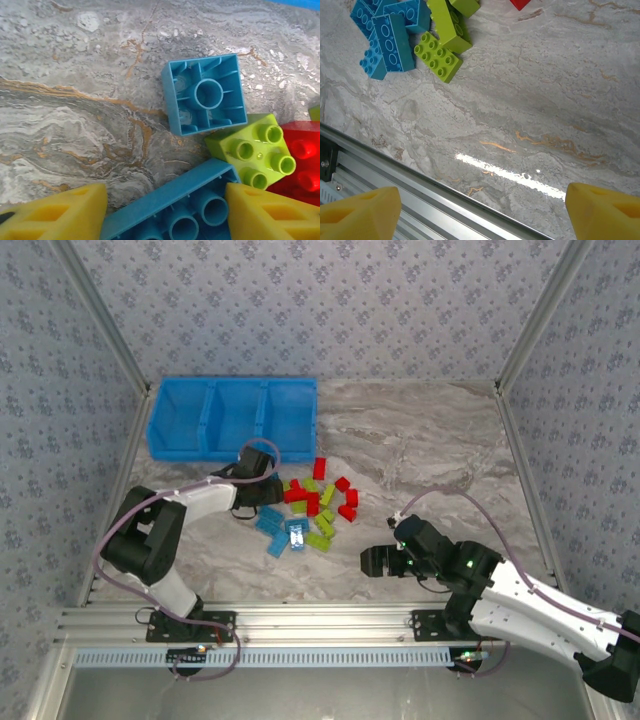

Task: Sort the legos into containers by color

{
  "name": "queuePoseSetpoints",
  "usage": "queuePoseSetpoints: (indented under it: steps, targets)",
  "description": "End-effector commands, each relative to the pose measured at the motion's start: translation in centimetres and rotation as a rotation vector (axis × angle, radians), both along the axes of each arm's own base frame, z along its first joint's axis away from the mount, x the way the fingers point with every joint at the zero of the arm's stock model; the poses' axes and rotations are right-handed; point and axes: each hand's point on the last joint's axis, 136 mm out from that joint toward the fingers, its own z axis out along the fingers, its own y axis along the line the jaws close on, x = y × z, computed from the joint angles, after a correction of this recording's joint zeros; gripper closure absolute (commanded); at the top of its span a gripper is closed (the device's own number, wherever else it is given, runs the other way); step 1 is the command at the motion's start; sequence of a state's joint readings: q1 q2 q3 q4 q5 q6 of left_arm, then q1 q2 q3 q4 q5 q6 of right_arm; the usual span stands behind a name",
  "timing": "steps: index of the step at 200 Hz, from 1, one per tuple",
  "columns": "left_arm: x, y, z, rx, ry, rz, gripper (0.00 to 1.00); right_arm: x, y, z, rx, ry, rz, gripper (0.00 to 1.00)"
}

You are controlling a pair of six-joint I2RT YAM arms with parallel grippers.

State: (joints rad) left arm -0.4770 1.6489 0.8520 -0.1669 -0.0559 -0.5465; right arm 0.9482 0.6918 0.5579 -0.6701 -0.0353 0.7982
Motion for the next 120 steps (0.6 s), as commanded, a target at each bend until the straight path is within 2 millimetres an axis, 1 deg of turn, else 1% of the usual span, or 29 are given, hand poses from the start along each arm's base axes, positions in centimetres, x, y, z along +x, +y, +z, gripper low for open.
queuePoseSetpoints:
  steps: [1, 21, 52, 80, 99, 120]
  targets:
    - [-2.0, 0.2, -1.5, -0.021, 0.072, -0.015, 0.43, 0.6, 0.2, 1.3, 0.024, -0.033, -0.029, 0.12]
    - [-2.0, 0.1, -0.8, -0.035, 0.061, -0.013, 0.49, 0.9, 0.3, 1.8, 0.035, -0.045, -0.036, 0.12]
    - [-1.7, 1.1, 1.5, -0.049, 0.006, 0.031, 0.59, 1.0, 0.2, 2.1, 0.039, -0.051, -0.042, 0.12]
    - [-1.4, 1.9, 4.4, -0.081, -0.072, 0.06, 0.6, 1.1, 0.2, 2.5, 0.052, -0.066, -0.052, 0.12]
    - [-1.2, 2.6, 6.7, -0.086, -0.138, 0.081, 0.6, 1.3, 0.2, 2.8, 0.065, -0.081, -0.06, 0.12]
    - [-0.4, 4.6, 9.8, -0.077, -0.229, 0.146, 0.61, 1.6, 0.1, 3.2, 0.072, -0.097, -0.071, 0.12]
